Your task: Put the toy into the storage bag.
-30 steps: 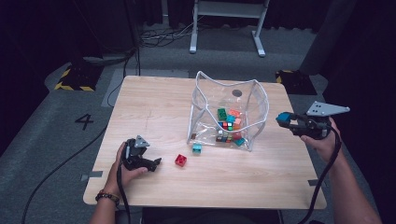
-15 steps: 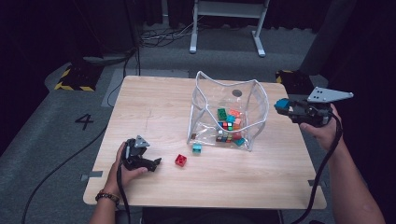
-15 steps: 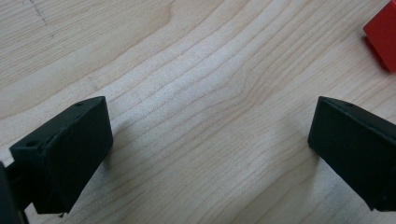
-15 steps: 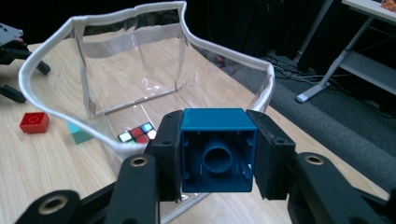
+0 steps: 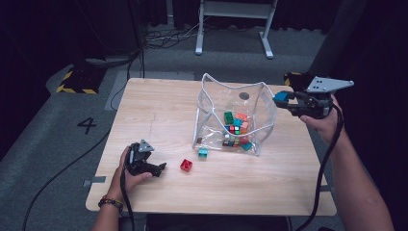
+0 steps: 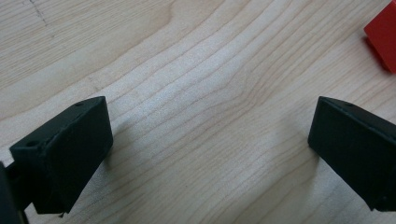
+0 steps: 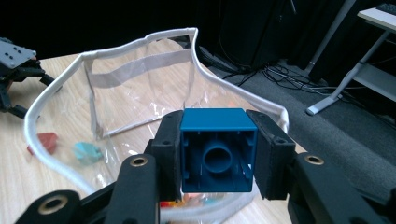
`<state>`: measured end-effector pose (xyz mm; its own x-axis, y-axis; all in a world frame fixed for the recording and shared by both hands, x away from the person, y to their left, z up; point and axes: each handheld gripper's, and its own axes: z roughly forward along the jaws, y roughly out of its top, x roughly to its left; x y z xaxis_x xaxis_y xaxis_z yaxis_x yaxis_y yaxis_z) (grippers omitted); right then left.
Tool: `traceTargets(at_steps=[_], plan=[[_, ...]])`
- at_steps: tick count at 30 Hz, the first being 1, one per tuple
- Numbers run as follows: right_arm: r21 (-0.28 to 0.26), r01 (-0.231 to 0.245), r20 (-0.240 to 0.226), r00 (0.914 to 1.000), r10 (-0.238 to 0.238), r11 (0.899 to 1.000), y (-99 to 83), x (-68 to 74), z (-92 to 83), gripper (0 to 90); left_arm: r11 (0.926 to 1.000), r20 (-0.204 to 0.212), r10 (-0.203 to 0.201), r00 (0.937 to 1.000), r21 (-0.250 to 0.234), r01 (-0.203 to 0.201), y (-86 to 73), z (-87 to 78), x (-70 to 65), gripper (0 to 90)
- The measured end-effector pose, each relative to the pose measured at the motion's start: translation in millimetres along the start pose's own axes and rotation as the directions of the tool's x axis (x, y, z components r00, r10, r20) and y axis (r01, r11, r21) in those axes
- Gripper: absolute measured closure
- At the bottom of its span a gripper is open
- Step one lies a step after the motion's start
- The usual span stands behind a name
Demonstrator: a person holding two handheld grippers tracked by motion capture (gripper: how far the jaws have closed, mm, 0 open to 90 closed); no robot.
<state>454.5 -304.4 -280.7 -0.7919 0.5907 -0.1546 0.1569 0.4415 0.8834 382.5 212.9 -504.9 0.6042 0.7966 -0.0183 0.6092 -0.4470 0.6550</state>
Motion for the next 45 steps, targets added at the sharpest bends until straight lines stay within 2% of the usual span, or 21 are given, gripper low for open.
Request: traceTargets(at_steps=[2, 5, 7, 12, 22, 25, 29, 39, 42, 45], plan=[[0.001, -0.002, 0.007, 1.0, 0.002, 1.0, 3.7, -1.7, 6.7, 59.1, 1.0, 0.0, 0.0, 1.0, 0.0, 0.0, 0.0, 0.0, 0.0, 0.1], [0.001, -0.009, -0.009, 0.9999, 0.009, 1.0, 7.3, -4.2, 17.1, 59.1, 1.0, 0.0, 0.0, 1.0, 0.0, 0.0, 0.0, 0.0, 0.0, 0.1], [0.017, -0.012, -0.005, 0.9999, 0.012, 1.0, 8.5, -6.5, 24.7, 59.1, 1.0, 0.0, 0.0, 1.0, 0.0, 0.0, 0.0, 0.0, 0.0, 0.1], [0.035, -0.028, -0.03, 0.9991, 0.029, 0.999, 12.2, -8.6, 39.9, 59.1, 1.0, 0.0, 0.0, 1.0, 0.0, 0.0, 0.0, 0.0, 0.0, 0.1], [0.094, 0.015, -0.081, 0.9967, -0.008, 0.995, 20.4, -3.9, 71.0, 59.1, 1.0, 0.0, 0.0, 1.0, 0.0, 0.0, 0.0, 0.0, 0.0, 0.1], [0.103, 0.008, -0.101, 0.9949, 0.002, 0.995, 22.0, -5.1, 79.4, 59.1, 1.0, 0.0, 0.0, 1.0, 0.0, 0.0, 0.0, 0.0, 0.0, 0.1], [0.154, 0.04, -0.113, 0.9934, -0.023, 0.987, 25.5, -4.5, 90.5, 59.0, 1.0, -0.001, 0.001, 1.0, 0.0, -0.001, 0.0, 0.0, 0.0, 0.2], [0.218, 0.088, -0.147, 0.9876, -0.056, 0.972, 24.7, 0.1, 108.1, 59.0, 1.0, 0.0, 0.0, 1.0, 0.0, 0.0, 0.0, 0.0, 0.0, 0.1], [0.26, 0.122, -0.17, 0.9822, -0.079, 0.958, 23.1, 2.3, 112.3, 59.0, 1.0, -0.001, 0.0, 1.0, 0.0, 0.0, 0.0, 0.0, 0.0, 0.1], [0.298, 0.17, -0.204, 0.9726, -0.111, 0.939, 20.5, 1.4, 115.3, 59.0, 1.0, -0.001, 0.0, 1.0, 0.0, 0.0, 0.0, 0.0, 0.0, 0.1]])
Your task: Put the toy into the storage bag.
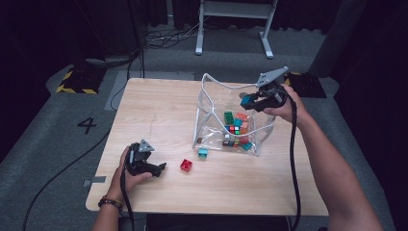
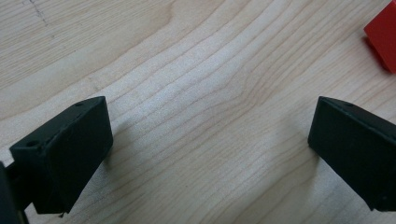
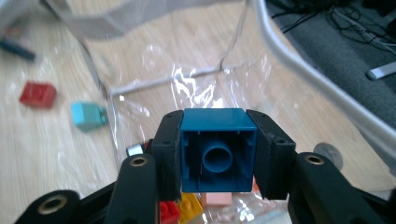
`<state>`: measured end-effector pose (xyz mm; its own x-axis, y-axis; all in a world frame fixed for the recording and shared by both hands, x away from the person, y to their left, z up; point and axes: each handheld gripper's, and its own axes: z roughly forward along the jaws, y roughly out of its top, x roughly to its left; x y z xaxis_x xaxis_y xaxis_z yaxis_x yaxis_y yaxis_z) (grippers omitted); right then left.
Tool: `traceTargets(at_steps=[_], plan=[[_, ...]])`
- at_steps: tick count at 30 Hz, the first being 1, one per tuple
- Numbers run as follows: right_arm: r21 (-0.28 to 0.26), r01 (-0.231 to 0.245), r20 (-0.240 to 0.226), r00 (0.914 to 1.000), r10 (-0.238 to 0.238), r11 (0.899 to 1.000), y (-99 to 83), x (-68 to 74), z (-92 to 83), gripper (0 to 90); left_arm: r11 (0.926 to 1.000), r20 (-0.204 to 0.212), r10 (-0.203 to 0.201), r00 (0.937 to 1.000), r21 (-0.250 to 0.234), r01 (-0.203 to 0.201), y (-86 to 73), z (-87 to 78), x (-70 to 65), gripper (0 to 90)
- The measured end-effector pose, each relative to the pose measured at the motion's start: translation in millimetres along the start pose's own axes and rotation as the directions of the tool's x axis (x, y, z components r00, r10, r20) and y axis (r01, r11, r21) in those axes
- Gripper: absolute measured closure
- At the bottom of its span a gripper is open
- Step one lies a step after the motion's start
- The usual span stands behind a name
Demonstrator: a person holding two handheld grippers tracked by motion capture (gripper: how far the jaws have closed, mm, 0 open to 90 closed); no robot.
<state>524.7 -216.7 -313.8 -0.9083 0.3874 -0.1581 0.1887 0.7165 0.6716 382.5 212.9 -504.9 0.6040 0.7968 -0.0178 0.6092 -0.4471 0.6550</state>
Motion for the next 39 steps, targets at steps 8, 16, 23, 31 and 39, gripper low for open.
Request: traceTargets(at_steps=[8, 16, 23, 31, 39], plan=[[0.149, 0.053, -0.041, 0.998, -0.048, 0.987, -9.4, -8.4, 0.4, 58.9, 1.0, 0.0, 0.0, 1.0, 0.0, 0.0, 0.0, 0.0, 0.0, 0.1], [0.32, 0.07, -0.039, 0.9974, -0.06, 0.945, -17.2, -14.4, -5.0, 58.9, 1.0, 0.0, 0.0, 1.0, 0.0, 0.0, 0.0, 0.0, 0.0, 0.1], [0.348, 0.063, -0.043, 0.9978, -0.051, 0.935, -22.2, -17.1, -8.3, 58.9, 1.0, 0.0, 0.0, 1.0, 0.0, 0.0, 0.0, 0.0, 0.0, 0.1], [0.372, 0.092, -0.04, 0.9957, -0.084, 0.923, -23.6, -17.6, -9.8, 55.7, 1.0, 0.001, 0.0, 1.0, 0.0, 0.0, 0.0, 0.0, 0.0, 0.1], [0.26, 0.053, 0.015, 0.9982, -0.059, 0.964, -27.4, -17.7, -20.4, 50.8, 1.0, 0.001, 0.0, 1.0, 0.0, 0.0, 0.0, 0.0, 0.0, 0.1]])
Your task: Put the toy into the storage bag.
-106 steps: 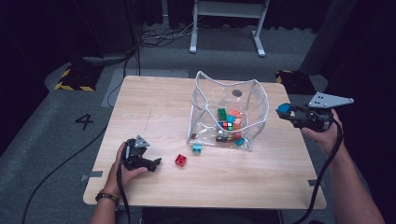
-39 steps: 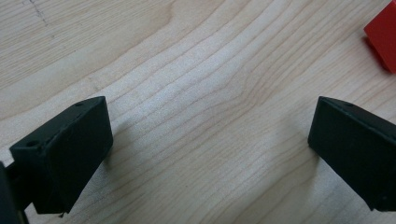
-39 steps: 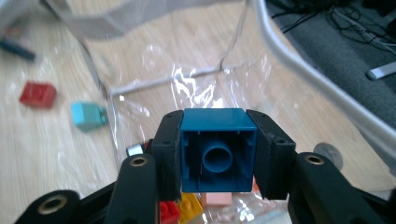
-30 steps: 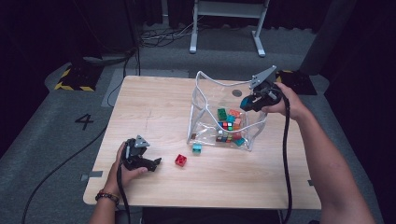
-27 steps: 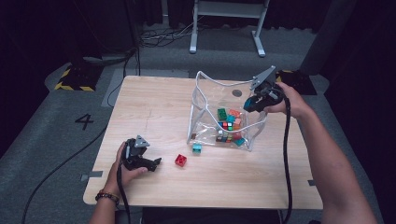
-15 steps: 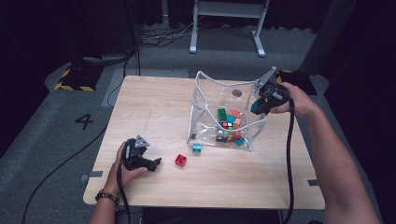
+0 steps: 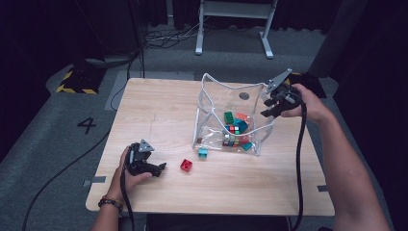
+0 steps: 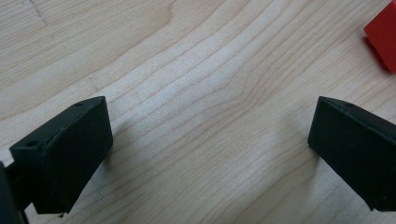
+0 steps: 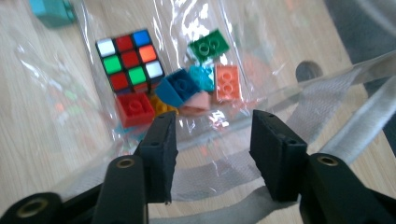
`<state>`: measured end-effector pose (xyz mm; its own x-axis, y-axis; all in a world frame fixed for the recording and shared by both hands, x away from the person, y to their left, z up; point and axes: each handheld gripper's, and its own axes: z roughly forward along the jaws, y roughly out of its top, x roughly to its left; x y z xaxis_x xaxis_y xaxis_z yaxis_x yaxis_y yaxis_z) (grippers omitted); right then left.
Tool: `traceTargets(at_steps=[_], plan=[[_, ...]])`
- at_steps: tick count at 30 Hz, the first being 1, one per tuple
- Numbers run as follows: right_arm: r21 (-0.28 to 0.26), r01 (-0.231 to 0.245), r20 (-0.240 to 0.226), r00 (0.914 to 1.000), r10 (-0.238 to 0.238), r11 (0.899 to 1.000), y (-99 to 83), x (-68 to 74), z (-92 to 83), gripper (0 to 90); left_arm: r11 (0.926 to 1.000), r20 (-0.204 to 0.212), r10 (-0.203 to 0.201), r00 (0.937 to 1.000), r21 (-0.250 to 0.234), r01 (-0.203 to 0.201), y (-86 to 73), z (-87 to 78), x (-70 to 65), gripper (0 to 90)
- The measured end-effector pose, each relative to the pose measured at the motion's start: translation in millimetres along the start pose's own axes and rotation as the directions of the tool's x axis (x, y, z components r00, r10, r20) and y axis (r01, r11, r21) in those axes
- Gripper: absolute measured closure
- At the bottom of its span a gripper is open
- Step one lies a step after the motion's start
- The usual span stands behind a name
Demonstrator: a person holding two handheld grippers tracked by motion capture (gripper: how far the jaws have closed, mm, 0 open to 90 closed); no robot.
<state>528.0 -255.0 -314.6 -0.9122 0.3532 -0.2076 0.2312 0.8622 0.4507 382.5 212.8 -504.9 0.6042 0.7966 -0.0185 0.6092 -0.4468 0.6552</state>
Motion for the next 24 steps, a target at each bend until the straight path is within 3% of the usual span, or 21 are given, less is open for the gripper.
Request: traceTargets(at_steps=[3, 6, 13, 17, 22, 24], plan=[[-0.075, -0.039, -0.001, 0.9992, 0.039, 0.996, -4.3, 2.6, -7.2, 49.2, 1.0, 0.0, 0.0, 1.0, 0.0, 0.0, 0.0, 0.0, 0.0, 0.1], [-0.13, -0.041, -0.008, 0.9992, 0.04, 0.991, -9.2, 5.5, -14.9, 49.3, 1.0, 0.0, 0.0, 1.0, 0.0, 0.0, 0.0, 0.0, 0.0, 0.2], [-0.211, -0.082, 0.001, 0.9964, 0.084, 0.974, -16.7, 8.5, -24.2, 46.5, 1.0, 0.0, 0.0, 1.0, 0.0, 0.0, 0.0, 0.0, 0.0, 0.2], [-0.292, -0.102, 0.0, 0.9943, 0.107, 0.951, -19.2, 16.1, -32.3, 43.2, 1.0, 0.0, 0.0, 1.0, 0.0, 0.0, 0.0, 0.0, 0.0, 0.1], [-0.368, -0.082, 0.01, 0.9957, 0.092, 0.926, -22.2, 33.2, -42.2, 42.3, 1.0, 0.0, 0.0, 1.0, 0.0, 0.0, 0.0, 0.0, 0.0, 0.1], [-0.405, -0.077, 0.006, 0.9962, 0.087, 0.911, -24.0, 40.8, -46.2, 42.6, 1.0, 0.0, 0.001, 1.0, 0.0, -0.001, 0.0, 0.0, 0.0, 0.1]])
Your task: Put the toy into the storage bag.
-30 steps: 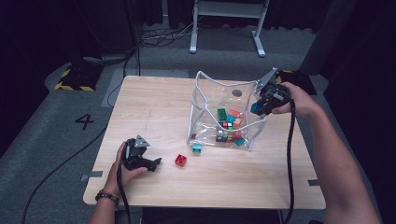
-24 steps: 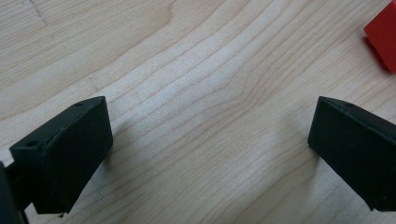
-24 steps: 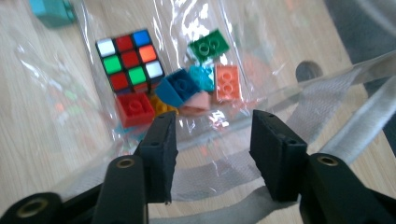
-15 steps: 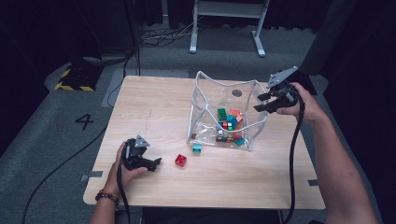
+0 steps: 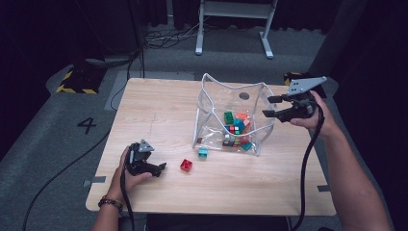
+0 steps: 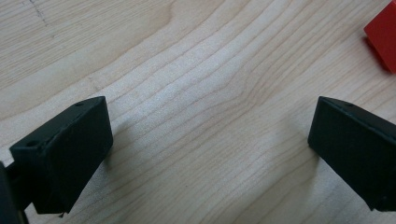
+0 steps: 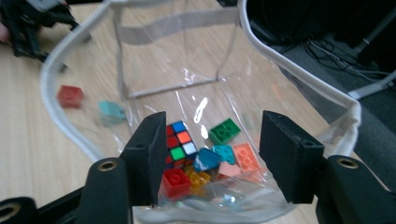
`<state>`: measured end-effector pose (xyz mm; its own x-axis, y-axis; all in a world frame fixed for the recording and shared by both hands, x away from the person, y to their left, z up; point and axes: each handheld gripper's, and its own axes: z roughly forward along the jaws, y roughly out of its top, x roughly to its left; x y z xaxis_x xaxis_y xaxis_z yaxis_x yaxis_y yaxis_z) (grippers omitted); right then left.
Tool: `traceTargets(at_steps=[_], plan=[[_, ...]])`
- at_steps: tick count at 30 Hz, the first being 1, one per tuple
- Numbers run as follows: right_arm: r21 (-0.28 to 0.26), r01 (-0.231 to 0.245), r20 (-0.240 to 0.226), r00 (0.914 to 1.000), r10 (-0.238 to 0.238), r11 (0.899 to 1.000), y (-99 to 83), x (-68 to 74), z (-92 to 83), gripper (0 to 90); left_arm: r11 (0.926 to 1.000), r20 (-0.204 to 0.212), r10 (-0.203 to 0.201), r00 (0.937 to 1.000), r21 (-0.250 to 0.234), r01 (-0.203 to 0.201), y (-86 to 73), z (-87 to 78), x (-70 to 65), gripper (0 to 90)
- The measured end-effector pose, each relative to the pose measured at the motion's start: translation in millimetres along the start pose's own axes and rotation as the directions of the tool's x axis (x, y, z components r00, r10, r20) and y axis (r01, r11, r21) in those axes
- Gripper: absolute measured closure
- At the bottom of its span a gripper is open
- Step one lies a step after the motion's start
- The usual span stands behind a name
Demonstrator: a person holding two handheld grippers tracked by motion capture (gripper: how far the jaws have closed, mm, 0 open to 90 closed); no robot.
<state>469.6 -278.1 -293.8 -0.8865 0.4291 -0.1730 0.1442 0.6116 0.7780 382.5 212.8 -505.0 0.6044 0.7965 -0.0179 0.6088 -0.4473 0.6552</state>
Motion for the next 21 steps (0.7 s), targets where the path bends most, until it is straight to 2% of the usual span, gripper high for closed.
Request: traceTargets(at_steps=[6, 9, 11, 13, 21], plan=[[-0.095, 0.006, -0.01, 0.9999, -0.007, 0.995, -2.2, 24.7, -11.8, 41.7, 1.0, 0.0, 0.0, 1.0, 0.0, 0.0, 0.0, 0.0, 0.0, 0.1], [-0.132, 0.016, -0.03, 0.9993, -0.02, 0.991, -6.2, 38.5, -17.2, 41.0, 1.0, 0.0, 0.0, 1.0, 0.0, 0.0, 0.0, 0.0, 0.0, 0.1], [-0.149, 0.035, -0.024, 0.999, -0.039, 0.988, -10.1, 49.0, -19.5, 41.0, 1.0, 0.0, 0.0, 1.0, 0.0, 0.0, 0.0, 0.0, 0.0, 0.1], [-0.161, 0.033, -0.046, 0.9981, -0.041, 0.986, -14.6, 58.3, -19.6, 40.7, 1.0, 0.0, 0.0, 1.0, 0.0, 0.0, 0.0, 0.0, 0.0, 0.1], [-0.177, 0.044, -0.086, 0.9945, -0.06, 0.983, -31.1, 90.5, -13.1, 37.2, 1.0, 0.0, 0.0, 1.0, 0.0, 0.0, 0.0, 0.0, 0.0, 0.1]])
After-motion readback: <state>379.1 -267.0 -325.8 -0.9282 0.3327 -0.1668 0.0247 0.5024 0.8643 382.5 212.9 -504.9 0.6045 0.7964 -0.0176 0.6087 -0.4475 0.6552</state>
